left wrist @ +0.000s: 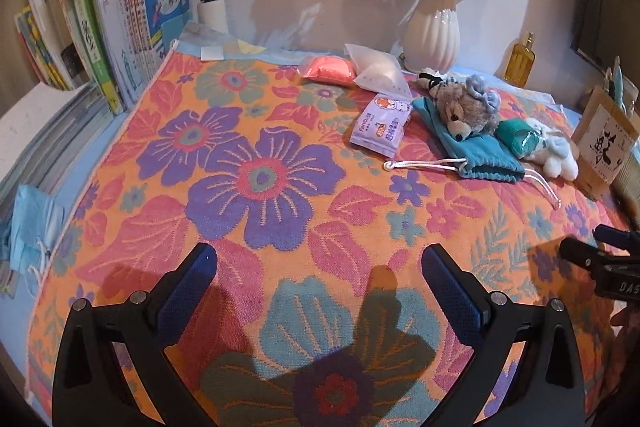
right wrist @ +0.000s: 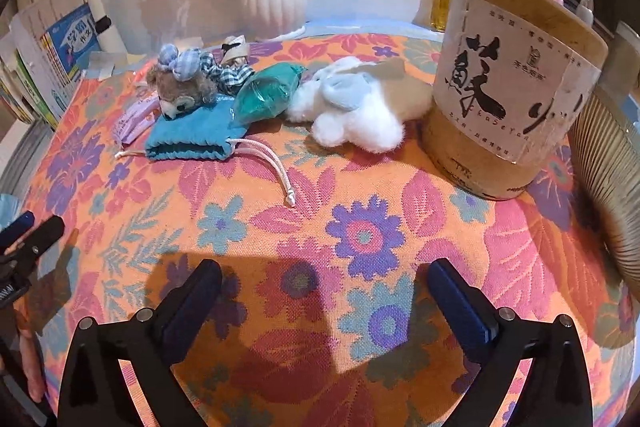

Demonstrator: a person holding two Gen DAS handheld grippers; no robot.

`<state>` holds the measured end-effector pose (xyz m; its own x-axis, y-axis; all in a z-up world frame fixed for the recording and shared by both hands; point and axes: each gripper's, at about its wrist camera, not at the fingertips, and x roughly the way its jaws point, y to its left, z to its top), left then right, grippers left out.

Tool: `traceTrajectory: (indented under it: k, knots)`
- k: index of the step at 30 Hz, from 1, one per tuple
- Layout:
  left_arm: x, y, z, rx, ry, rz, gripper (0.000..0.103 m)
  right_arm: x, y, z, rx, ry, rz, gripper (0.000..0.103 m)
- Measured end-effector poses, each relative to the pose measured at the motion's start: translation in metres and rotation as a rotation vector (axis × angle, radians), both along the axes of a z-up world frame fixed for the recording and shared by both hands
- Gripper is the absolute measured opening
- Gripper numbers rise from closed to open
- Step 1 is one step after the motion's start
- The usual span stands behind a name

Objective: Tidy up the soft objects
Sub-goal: 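Grasp the plaid scrunchie and plush doll with the left tool while the right tool grasps the teal plastic bag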

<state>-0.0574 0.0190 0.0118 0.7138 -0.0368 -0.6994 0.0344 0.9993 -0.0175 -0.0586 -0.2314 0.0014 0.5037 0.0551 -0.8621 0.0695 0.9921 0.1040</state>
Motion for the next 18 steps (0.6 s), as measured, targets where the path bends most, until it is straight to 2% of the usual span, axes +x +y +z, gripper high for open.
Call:
traceTrajectory:
  k: [3, 5, 6, 8, 10, 14, 16, 18]
  knots:
    - [-0.001, -0.004, 0.001, 0.027, -0.002, -0.018, 0.102, -0.006, -0.004, 0.003, 0.032, -0.013, -0.012, 0.103]
    - [0.005, -0.005, 0.003, 0.032, 0.032, -0.018, 0.102, -0.013, -0.007, 0.007, 0.074, -0.025, 0.002, 0.103]
    - [0.007, -0.004, 0.008, 0.001, 0.042, -0.023, 0.102, -0.018, -0.008, 0.011, 0.099, -0.036, 0.005, 0.103]
    - [0.011, -0.003, 0.028, -0.119, 0.031, -0.069, 0.102, -0.026, -0.01, 0.022, 0.13, -0.064, 0.016, 0.103]
    - [0.016, -0.009, 0.056, -0.168, -0.032, -0.115, 0.102, -0.026, -0.007, 0.035, 0.137, -0.088, 0.03, 0.103]
    - [0.038, -0.043, 0.096, -0.078, -0.151, -0.216, 0.102, -0.007, 0.004, 0.069, 0.094, -0.166, 0.073, 0.103]
    - [0.057, -0.055, 0.097, -0.068, -0.152, -0.251, 0.102, 0.012, 0.016, 0.073, 0.016, -0.175, 0.083, 0.103]
    - [0.079, -0.066, 0.088, -0.1, -0.111, -0.278, 0.102, 0.032, 0.028, 0.067, -0.084, -0.165, 0.088, 0.103]
